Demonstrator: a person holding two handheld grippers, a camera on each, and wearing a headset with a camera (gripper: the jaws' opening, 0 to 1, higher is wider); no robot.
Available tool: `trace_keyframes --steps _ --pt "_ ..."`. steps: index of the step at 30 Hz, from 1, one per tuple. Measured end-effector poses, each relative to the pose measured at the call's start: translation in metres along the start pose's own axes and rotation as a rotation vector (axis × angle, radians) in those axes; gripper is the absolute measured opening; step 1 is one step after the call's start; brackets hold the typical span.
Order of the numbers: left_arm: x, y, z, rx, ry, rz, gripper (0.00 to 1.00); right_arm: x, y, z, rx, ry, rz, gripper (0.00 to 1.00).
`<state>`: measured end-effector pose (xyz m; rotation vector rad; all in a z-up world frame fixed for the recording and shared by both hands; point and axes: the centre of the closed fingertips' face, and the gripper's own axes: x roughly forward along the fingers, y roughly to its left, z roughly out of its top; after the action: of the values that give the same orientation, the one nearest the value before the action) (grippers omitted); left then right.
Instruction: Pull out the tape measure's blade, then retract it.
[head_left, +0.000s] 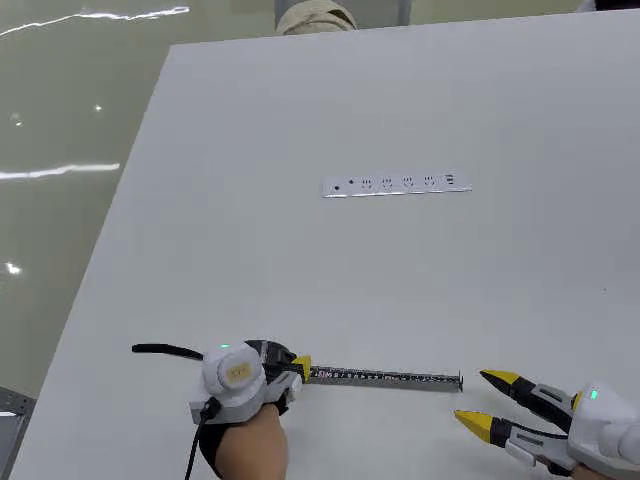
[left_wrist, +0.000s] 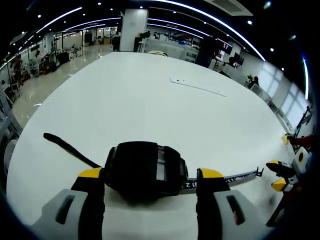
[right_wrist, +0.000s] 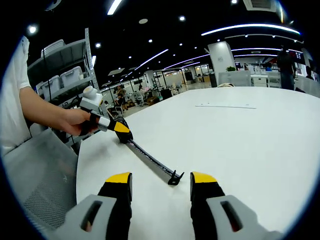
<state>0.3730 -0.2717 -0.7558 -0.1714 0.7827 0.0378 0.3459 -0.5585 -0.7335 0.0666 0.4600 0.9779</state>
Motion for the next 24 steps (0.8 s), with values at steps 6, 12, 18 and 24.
trace_keyframes --steps 6,12,18,24 --pt "0.001 0.001 -0.001 0.001 -0.002 0.007 0.73 0.005 -0.004 -0.001 0.006 0.004 0.009 0.44" --pt "0.002 0.002 -0.002 0.002 0.0 0.012 0.73 0.008 -0.008 -0.004 0.007 0.014 0.027 0.44" --pt "0.002 0.002 -0.002 0.003 -0.002 0.018 0.73 0.013 -0.009 -0.005 -0.002 0.029 0.049 0.43" --pt "0.003 0.003 -0.002 -0.005 -0.001 0.021 0.72 0.018 -0.008 -0.012 0.003 0.049 0.073 0.4"
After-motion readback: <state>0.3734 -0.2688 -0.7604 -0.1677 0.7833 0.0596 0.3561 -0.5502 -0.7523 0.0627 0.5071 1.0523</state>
